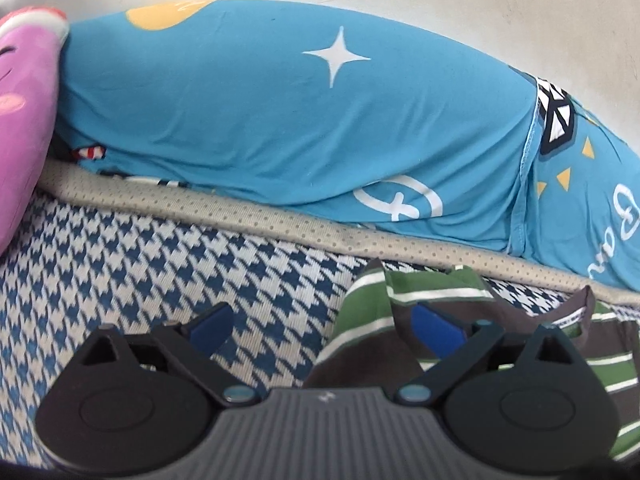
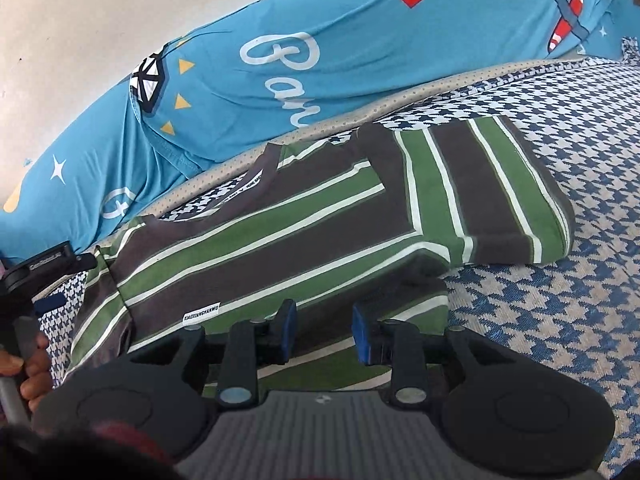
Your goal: Fold clothes
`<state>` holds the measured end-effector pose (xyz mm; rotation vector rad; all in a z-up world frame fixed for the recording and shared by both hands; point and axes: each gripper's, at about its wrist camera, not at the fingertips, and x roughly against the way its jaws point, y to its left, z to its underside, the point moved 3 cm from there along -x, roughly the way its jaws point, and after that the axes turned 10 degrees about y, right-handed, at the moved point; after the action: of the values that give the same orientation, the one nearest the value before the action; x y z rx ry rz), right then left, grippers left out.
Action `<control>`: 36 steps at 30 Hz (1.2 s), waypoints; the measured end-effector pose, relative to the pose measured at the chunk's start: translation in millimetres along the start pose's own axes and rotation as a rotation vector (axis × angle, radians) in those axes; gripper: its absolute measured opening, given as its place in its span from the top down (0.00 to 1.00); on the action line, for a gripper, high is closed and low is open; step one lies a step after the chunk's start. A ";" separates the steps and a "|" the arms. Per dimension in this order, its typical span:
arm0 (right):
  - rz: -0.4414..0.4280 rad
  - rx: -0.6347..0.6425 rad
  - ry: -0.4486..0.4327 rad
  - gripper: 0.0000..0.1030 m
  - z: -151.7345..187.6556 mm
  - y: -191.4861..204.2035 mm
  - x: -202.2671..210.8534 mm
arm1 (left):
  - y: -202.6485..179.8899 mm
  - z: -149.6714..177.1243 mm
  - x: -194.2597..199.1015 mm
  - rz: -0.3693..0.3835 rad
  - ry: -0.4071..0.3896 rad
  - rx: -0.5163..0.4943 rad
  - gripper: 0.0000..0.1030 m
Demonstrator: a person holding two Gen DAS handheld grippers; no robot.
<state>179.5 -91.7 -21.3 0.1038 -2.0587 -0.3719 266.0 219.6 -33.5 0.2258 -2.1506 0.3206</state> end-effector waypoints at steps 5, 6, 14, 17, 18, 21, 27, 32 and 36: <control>-0.015 -0.008 0.025 0.71 -0.1 2.8 -5.0 | -10.5 -2.3 -13.7 -0.018 -0.003 -0.050 0.07; -0.016 -0.008 0.028 0.71 -0.2 3.4 -5.7 | -12.1 -2.5 -17.4 -0.019 0.006 -0.058 0.12; -0.010 -0.020 0.019 0.71 -3.9 4.1 -4.6 | -19.4 1.8 -21.2 0.036 0.021 -0.095 0.87; -0.005 -0.025 0.008 0.71 -4.5 3.5 -2.5 | -25.4 7.2 -11.4 0.053 -0.003 -0.117 0.90; -0.002 -0.027 0.005 0.71 -4.9 3.0 -2.0 | -28.7 10.3 -7.5 0.061 -0.005 -0.134 0.91; 0.006 -0.038 -0.001 0.71 -6.7 2.1 -2.1 | -38.9 20.3 4.5 0.099 0.001 -0.181 0.91; 0.018 -0.049 0.000 0.71 -8.7 2.1 -3.7 | -64.4 54.1 25.9 0.169 0.061 -0.337 0.91; 0.023 -0.052 0.000 0.71 -10.2 2.5 -3.8 | -87.3 89.4 30.8 0.126 0.121 -0.539 0.86; 0.023 -0.058 0.005 0.71 -11.4 2.6 -4.4 | -87.5 95.6 44.4 0.163 0.121 -0.553 0.62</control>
<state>191.7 -90.7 -18.9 0.0460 -2.0406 -0.4165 191.1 104.9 -36.3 -0.2779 -2.0532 -0.1715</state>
